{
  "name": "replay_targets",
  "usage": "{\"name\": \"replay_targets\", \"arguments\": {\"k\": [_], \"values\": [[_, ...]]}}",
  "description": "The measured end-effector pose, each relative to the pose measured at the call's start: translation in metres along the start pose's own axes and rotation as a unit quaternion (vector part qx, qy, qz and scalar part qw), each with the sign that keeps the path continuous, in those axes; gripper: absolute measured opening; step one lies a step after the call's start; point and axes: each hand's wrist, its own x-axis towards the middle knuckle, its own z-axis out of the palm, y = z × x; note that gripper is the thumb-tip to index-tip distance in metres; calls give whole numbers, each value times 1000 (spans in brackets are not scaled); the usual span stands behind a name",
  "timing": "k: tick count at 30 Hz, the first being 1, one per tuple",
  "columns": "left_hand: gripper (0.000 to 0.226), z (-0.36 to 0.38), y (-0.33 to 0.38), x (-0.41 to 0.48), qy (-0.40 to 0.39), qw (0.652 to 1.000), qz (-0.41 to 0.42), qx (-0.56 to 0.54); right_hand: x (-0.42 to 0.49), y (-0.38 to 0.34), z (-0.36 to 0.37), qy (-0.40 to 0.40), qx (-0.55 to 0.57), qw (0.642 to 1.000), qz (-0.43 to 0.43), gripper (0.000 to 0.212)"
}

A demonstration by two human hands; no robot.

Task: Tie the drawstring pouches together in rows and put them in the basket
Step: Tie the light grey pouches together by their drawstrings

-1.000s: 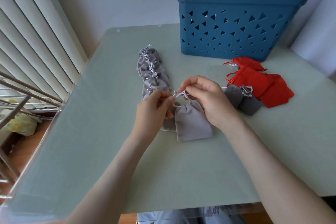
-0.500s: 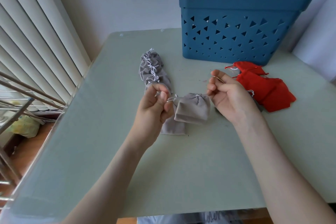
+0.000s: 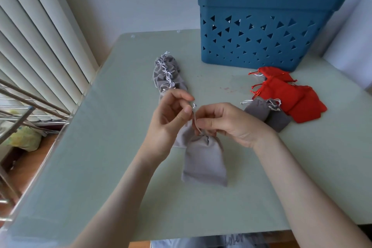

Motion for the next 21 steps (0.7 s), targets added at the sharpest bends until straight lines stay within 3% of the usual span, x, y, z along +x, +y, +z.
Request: {"name": "replay_targets", "arguments": {"k": [4, 11, 21], "values": [[6, 1, -6, 2, 42, 998, -16, 49, 1, 1, 1, -1, 7, 1000, -15, 17], [14, -2, -16, 6, 80, 985, -122, 93, 5, 6, 4, 85, -31, 996, -6, 13], [17, -3, -22, 3, 26, 967, -238, 91, 11, 12, 0, 184, -11, 982, -25, 13]]}}
